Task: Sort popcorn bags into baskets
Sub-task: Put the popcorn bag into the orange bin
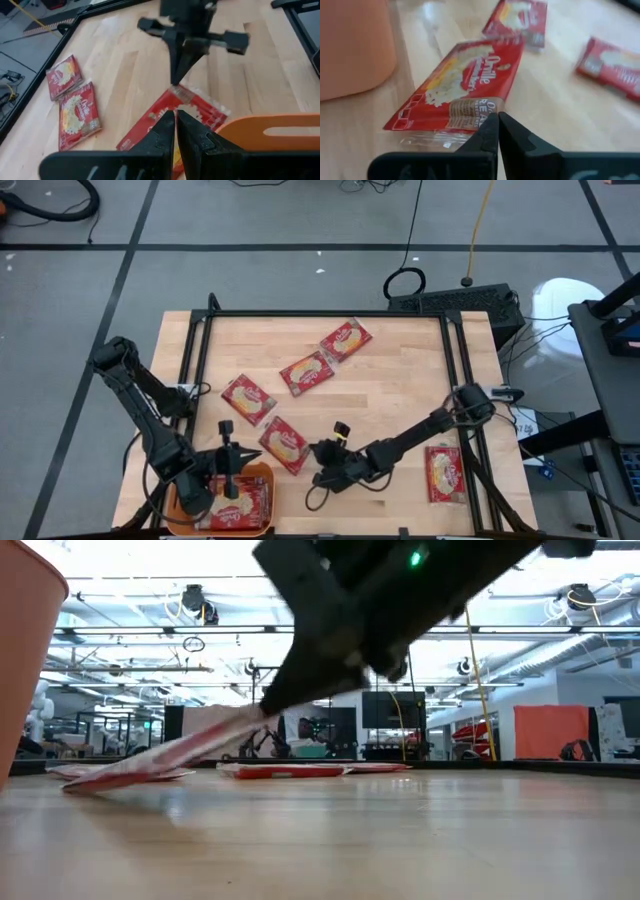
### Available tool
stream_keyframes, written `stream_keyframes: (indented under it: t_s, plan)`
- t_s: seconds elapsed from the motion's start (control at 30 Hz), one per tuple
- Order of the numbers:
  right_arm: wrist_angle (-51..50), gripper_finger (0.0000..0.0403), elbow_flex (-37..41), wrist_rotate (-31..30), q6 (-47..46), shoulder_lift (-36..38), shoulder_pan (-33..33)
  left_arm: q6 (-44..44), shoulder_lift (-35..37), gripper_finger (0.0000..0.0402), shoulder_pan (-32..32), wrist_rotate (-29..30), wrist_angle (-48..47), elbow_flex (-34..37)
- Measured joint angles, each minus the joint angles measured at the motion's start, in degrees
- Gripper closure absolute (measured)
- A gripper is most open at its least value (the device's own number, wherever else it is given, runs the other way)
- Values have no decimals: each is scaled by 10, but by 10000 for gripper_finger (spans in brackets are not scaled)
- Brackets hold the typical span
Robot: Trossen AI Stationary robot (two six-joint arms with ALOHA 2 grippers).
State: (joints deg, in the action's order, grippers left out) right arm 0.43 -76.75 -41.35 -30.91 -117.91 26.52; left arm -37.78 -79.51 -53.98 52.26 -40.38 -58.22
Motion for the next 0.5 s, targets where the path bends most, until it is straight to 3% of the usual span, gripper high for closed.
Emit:
stream_keyframes:
  t_s: [0.17, 0.27, 0.5]
  plan:
    - [8, 403, 0, -23, 65, 26, 6, -15, 0, 375, 25, 2, 2, 0]
    - [10, 403, 0, -23, 101, 32, 5, -7, 0, 371, 44, -28, 3, 0]
    - [14, 403, 0, -12, 125, 33, -7, 10, 0, 305, 97, -70, 3, 0]
